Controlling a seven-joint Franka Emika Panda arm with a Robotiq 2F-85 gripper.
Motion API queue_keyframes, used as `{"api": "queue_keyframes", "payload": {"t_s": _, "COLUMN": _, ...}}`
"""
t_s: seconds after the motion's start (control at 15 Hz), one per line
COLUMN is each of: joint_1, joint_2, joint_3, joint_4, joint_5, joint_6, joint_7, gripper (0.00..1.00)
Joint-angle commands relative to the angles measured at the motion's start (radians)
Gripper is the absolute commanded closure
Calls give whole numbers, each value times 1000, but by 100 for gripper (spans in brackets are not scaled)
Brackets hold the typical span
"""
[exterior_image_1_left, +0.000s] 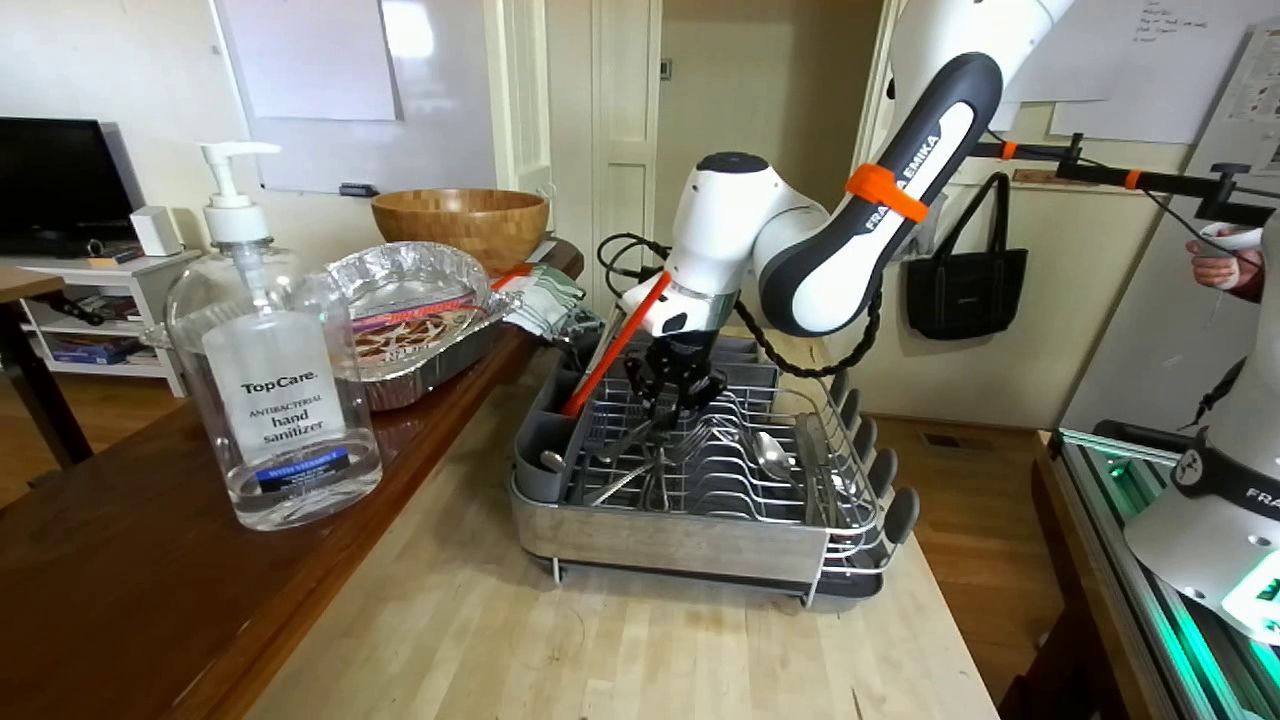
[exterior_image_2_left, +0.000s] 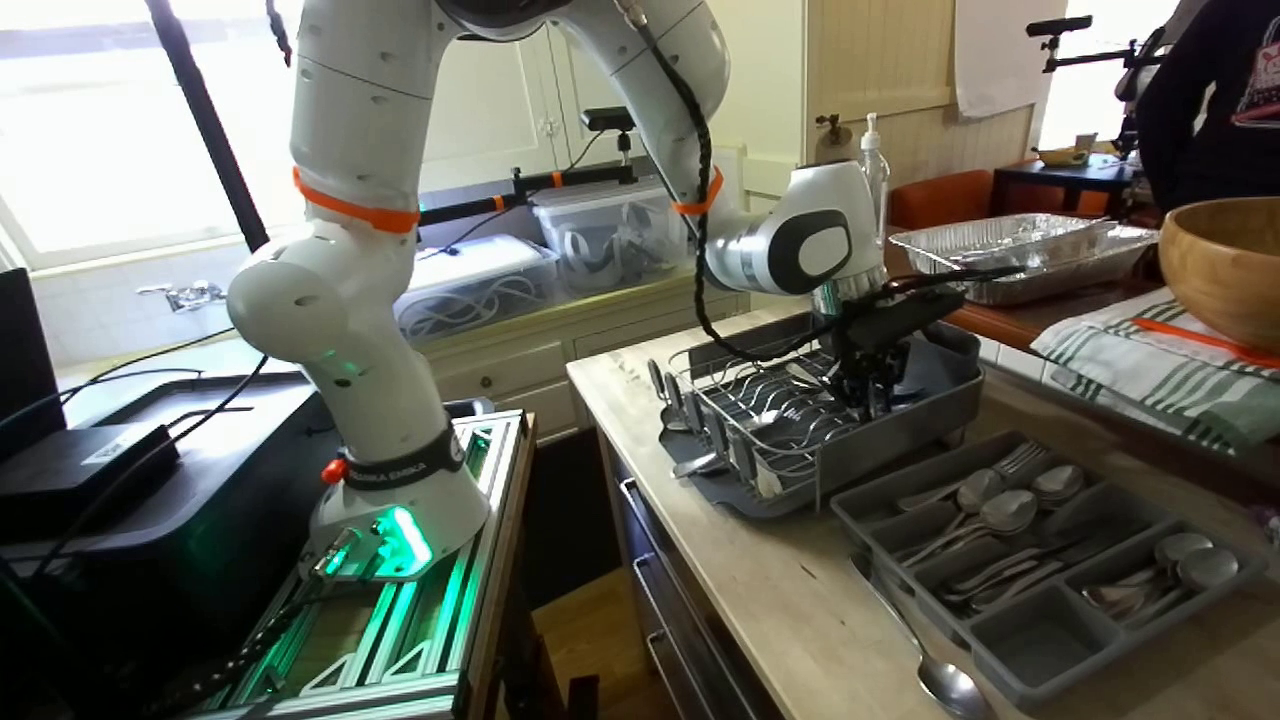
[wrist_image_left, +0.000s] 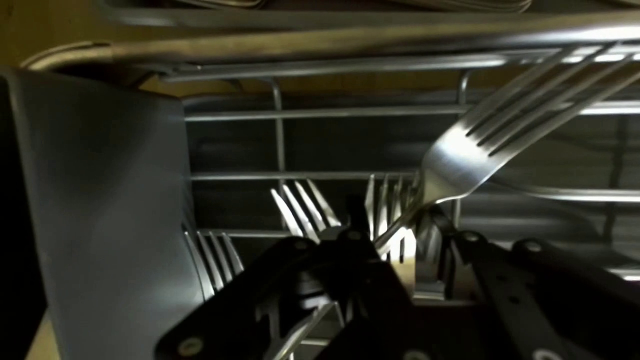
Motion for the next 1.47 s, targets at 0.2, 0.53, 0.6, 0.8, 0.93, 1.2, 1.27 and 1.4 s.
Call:
{"api": "queue_keyframes", "payload": {"t_s": 0.2, "joint_1": -37, "joint_2": -42, "joint_3": -10, "joint_4": -20, "joint_5": -11, "joint_6": 17, "joint_7": -4, "gripper": 93}}
{"api": "queue_keyframes", "payload": {"t_s": 0.53, "joint_1": -119, "joint_2": -158, "joint_3": 26, "joint_4": -97, "joint_5": 26, "joint_6": 62, "joint_7": -95, "gripper": 93}}
{"api": "queue_keyframes", "payload": {"t_s": 0.6, "joint_1": -154, "joint_2": -167, "joint_3": 56, "joint_4": -100, "joint_5": 65, "joint_6": 63, "joint_7": -158, "gripper": 93}}
{"api": "queue_keyframes", "payload": {"t_s": 0.8, "joint_1": -291, "joint_2": -171, "joint_3": 200, "joint_4": -97, "joint_5": 223, "joint_6": 52, "joint_7": -383, "gripper": 93}}
{"api": "queue_keyframes", "payload": {"t_s": 0.93, "joint_1": -398, "joint_2": -165, "joint_3": 318, "joint_4": -86, "joint_5": 327, "joint_6": 31, "joint_7": -527, "gripper": 93}}
{"api": "queue_keyframes", "payload": {"t_s": 1.2, "joint_1": -617, "joint_2": -150, "joint_3": 546, "joint_4": -54, "joint_5": 521, "joint_6": -33, "joint_7": -807, "gripper": 93}}
{"api": "queue_keyframes", "payload": {"t_s": 1.27, "joint_1": -666, "joint_2": -156, "joint_3": 590, "joint_4": -47, "joint_5": 561, "joint_6": -65, "joint_7": -877, "gripper": 93}}
{"api": "queue_keyframes", "payload": {"t_s": 1.4, "joint_1": -741, "joint_2": -170, "joint_3": 642, "joint_4": -36, "joint_5": 641, "joint_6": -133, "joint_7": -1006, "gripper": 93}}
